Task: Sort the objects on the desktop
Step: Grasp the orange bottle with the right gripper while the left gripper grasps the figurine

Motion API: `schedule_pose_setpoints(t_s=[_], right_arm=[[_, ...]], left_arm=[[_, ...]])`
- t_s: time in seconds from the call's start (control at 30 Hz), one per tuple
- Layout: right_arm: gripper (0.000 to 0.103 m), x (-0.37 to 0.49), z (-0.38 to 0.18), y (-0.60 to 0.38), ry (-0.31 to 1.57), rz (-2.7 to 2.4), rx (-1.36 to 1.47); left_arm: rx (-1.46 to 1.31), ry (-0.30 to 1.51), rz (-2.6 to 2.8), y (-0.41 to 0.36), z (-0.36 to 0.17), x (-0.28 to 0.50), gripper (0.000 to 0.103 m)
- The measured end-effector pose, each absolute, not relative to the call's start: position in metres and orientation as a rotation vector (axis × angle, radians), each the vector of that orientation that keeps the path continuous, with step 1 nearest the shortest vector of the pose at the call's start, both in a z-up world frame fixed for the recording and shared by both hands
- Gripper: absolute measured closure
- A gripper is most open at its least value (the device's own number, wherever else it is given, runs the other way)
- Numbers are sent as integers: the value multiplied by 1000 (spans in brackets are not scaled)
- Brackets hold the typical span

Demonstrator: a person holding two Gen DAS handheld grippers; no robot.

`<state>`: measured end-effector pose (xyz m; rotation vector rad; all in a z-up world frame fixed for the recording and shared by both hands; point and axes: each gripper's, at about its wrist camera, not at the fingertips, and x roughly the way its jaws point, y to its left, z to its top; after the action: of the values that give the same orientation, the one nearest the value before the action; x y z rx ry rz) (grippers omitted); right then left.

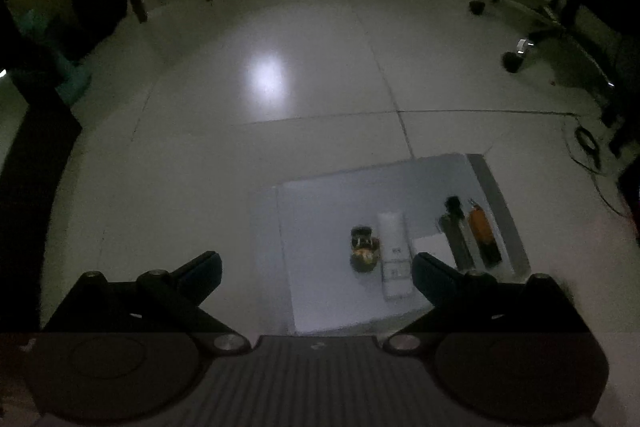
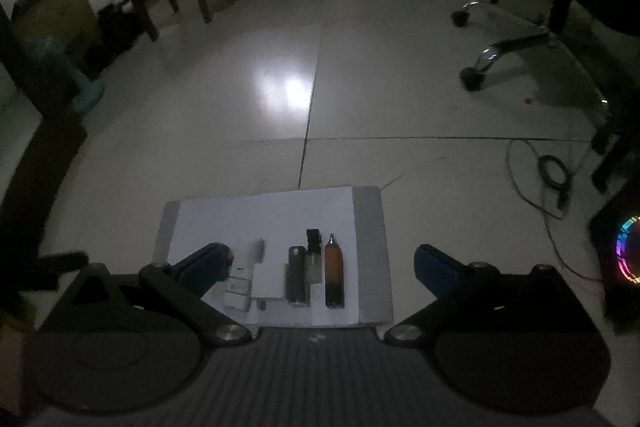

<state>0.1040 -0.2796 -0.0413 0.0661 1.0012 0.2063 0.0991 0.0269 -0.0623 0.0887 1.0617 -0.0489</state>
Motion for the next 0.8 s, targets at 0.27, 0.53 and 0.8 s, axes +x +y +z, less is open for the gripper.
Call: schedule_pose_setpoints(t_s=[0.27,0.53,0.8], right_arm=[[1,152,-92,-278,1090,188,134],[12,178,-166,-267,1218,241,60],[12,184,-215,-259,1238,242,0]], left_arm=[[118,1113,-75,8,-121,138,0],[88,1191,-100,-10,-191,169,6],[88,1194,-67,-9,-224,171,0]])
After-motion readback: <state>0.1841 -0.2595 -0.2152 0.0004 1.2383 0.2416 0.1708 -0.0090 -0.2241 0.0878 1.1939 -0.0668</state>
